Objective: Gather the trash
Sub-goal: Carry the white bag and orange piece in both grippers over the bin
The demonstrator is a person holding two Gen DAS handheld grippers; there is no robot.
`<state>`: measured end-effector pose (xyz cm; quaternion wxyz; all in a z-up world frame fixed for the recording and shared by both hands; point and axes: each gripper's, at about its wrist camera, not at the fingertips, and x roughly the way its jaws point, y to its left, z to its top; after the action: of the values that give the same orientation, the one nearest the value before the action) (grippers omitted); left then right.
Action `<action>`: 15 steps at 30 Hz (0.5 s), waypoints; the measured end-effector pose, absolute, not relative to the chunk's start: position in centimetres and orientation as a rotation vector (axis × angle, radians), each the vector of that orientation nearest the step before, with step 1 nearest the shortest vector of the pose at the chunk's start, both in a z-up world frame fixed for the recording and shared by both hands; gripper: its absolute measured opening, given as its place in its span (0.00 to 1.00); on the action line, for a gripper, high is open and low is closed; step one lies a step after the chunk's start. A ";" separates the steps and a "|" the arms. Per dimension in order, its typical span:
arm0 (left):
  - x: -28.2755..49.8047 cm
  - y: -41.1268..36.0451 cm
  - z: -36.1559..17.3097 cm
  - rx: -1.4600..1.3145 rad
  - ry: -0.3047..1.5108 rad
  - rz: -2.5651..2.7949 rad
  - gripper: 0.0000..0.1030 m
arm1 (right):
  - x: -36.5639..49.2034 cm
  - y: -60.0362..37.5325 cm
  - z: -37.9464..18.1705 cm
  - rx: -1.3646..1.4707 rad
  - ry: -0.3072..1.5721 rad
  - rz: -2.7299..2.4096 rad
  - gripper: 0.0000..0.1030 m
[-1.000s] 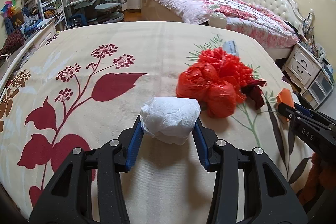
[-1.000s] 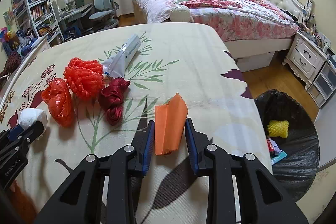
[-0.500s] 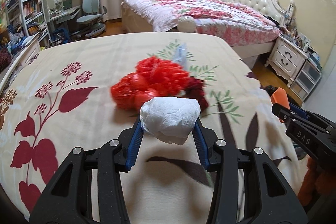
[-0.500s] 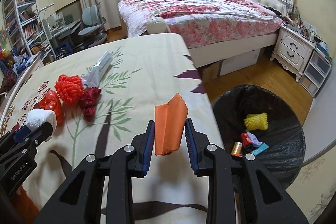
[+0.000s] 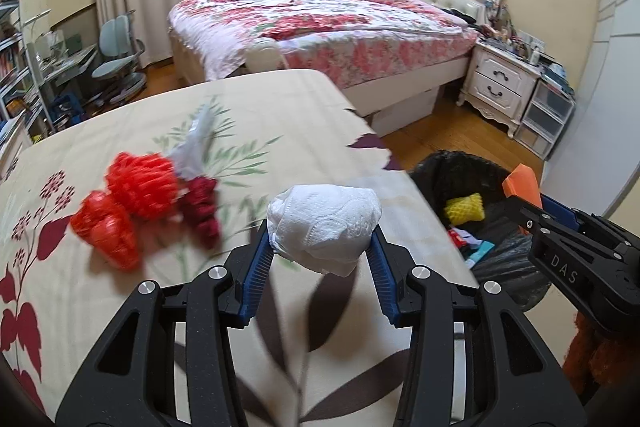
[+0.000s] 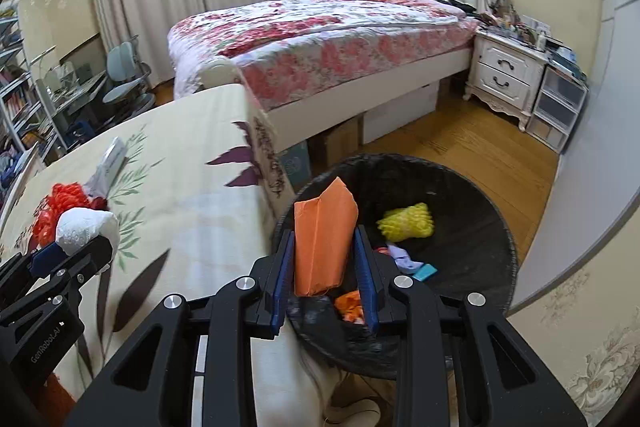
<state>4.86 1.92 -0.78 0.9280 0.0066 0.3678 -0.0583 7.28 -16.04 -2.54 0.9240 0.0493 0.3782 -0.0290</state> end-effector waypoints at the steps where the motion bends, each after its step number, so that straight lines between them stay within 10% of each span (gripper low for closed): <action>1: 5.1 1.3 -0.9 0.019 0.754 -0.128 0.43 | 7.3 -16.6 -2.6 0.104 0.775 -0.072 0.29; 15: 8.1 -6.1 -2.3 0.099 0.752 -0.209 0.43 | 8.3 -21.5 -4.5 0.163 0.792 -0.163 0.29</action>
<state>8.05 -6.12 -2.28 0.9236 0.0483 0.3665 -0.1017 8.32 -21.46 -4.46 0.9161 0.0794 0.3849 -0.0791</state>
